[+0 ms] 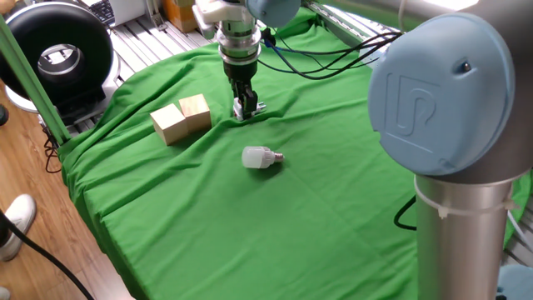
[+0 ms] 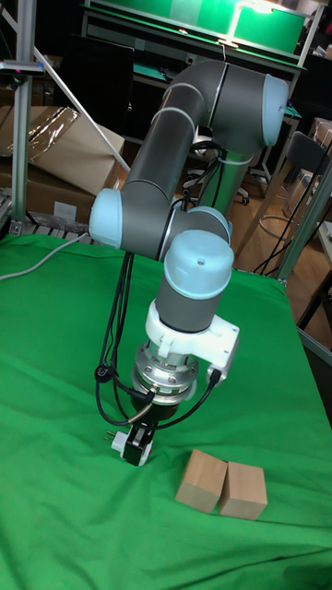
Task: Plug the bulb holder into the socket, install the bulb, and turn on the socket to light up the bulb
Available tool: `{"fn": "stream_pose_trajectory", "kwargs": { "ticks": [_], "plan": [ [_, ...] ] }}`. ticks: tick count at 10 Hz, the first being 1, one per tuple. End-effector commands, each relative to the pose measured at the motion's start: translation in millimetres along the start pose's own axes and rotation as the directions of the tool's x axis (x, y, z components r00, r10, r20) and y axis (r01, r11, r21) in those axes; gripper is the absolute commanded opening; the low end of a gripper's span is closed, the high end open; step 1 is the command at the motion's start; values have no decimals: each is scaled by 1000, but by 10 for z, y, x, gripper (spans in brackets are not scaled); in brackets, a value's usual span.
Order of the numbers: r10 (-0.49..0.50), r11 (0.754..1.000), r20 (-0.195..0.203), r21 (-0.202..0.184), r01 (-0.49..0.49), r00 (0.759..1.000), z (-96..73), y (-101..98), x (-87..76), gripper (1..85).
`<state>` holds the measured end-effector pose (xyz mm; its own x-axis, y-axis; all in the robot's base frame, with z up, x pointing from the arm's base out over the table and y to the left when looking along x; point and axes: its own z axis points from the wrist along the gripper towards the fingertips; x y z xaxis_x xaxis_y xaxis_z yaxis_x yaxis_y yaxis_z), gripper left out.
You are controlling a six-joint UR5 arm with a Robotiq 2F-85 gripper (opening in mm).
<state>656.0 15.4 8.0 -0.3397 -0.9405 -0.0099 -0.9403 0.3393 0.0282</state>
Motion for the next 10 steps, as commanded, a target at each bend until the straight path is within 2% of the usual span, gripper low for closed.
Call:
{"fn": "stream_pose_trajectory", "kwargs": {
  "ticks": [1,3,10],
  "plan": [
    [45,999,10,-6,-45,999,26,26,-38,573],
    [49,999,-9,15,-48,999,36,-24,7,573],
    [72,997,-13,28,-71,997,82,-23,17,573]
  ]
}}
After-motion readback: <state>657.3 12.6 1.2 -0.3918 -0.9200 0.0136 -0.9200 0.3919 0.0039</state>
